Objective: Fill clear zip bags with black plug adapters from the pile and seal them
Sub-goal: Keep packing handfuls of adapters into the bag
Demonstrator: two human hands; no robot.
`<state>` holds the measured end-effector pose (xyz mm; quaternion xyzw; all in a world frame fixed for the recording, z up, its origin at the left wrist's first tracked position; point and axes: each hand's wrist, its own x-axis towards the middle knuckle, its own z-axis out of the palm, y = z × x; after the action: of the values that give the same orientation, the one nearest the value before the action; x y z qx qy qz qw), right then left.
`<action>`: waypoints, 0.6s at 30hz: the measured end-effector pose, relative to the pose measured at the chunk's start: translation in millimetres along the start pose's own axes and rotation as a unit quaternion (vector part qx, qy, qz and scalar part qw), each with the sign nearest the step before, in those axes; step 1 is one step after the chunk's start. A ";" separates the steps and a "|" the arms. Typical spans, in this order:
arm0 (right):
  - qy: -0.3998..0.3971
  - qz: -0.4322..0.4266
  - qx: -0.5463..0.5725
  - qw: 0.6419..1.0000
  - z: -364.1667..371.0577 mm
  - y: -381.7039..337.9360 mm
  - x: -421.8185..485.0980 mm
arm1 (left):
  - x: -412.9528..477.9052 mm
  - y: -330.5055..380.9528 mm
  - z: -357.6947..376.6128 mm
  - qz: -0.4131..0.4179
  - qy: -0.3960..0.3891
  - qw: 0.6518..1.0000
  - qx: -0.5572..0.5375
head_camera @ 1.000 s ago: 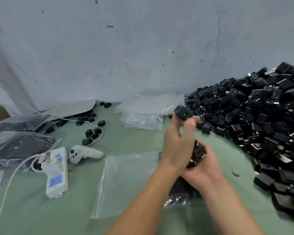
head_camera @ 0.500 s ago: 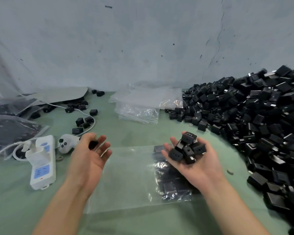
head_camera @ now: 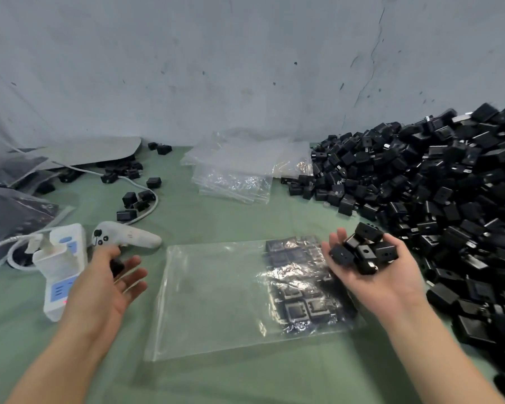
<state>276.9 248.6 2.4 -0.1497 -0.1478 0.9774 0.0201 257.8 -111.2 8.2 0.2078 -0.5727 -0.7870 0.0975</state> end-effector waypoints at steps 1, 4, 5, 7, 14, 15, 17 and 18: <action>0.003 -0.011 0.008 1.000 -0.5 -0.2 -1.3 | 2.4 -3.9 0.3 0.016 0.009 0.999 0.042; 0.006 -0.026 0.014 1.000 -1.6 4.0 -5.9 | 4.5 -16.2 -0.8 0.117 0.018 0.959 0.257; 0.006 -0.029 0.014 0.999 -2.1 5.9 -7.4 | 2.5 -19.4 -2.1 0.155 0.007 0.928 0.339; 0.006 -0.035 0.021 0.999 -4.9 8.9 -10.7 | -3.3 -24.5 -4.9 0.190 -0.020 0.851 0.488; 0.015 -0.072 0.078 0.994 -11.9 -2.4 -14.9 | -3.5 -30.5 -8.3 0.163 -0.061 0.831 0.529; 0.017 -0.074 0.074 0.994 -11.7 -3.6 -13.8 | -1.4 -29.9 -9.5 0.162 -0.065 0.838 0.517; 0.029 -0.066 0.071 0.995 -13.2 -4.0 -9.3 | 3.7 -29.0 -11.4 0.167 -0.079 0.835 0.519; 0.035 -0.064 0.072 0.995 -14.0 -3.6 -7.9 | 4.9 -28.4 -12.9 0.171 -0.091 0.827 0.528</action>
<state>288.6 255.3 -7.1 -0.1718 -0.0854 0.9765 0.0983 261.5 -115.1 -23.0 0.0533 -0.9337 -0.3501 0.0532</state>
